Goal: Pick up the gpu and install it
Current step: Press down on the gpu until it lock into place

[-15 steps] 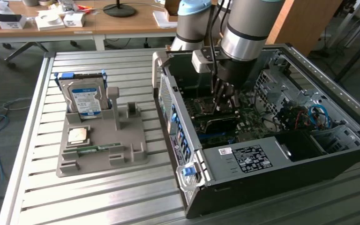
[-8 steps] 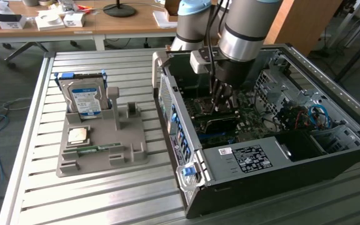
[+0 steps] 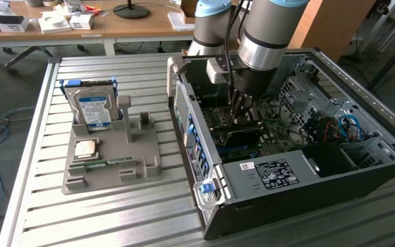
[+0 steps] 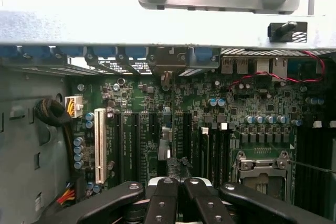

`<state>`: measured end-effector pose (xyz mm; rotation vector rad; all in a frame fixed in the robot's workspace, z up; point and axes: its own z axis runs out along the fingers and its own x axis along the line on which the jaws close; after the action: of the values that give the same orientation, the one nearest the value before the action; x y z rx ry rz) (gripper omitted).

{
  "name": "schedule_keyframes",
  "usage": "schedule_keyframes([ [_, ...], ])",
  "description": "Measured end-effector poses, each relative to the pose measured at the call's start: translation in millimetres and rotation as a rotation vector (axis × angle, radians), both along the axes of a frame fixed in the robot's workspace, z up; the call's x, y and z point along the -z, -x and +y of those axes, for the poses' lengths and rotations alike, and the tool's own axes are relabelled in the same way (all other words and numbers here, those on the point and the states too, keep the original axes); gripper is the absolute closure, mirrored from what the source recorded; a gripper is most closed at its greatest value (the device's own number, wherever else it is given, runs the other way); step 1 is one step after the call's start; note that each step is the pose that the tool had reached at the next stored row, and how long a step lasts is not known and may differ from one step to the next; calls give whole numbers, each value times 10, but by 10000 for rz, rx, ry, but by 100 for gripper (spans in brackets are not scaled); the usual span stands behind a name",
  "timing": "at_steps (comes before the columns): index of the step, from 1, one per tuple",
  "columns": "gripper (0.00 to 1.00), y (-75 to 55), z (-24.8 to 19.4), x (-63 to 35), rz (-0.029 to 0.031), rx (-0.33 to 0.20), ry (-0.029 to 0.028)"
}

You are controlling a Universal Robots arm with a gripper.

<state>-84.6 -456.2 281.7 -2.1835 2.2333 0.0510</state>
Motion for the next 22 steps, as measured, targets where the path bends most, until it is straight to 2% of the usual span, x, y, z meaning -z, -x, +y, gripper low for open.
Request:
schedule_keyframes([
  [22,89,1,1,109,-1,0,-6],
])
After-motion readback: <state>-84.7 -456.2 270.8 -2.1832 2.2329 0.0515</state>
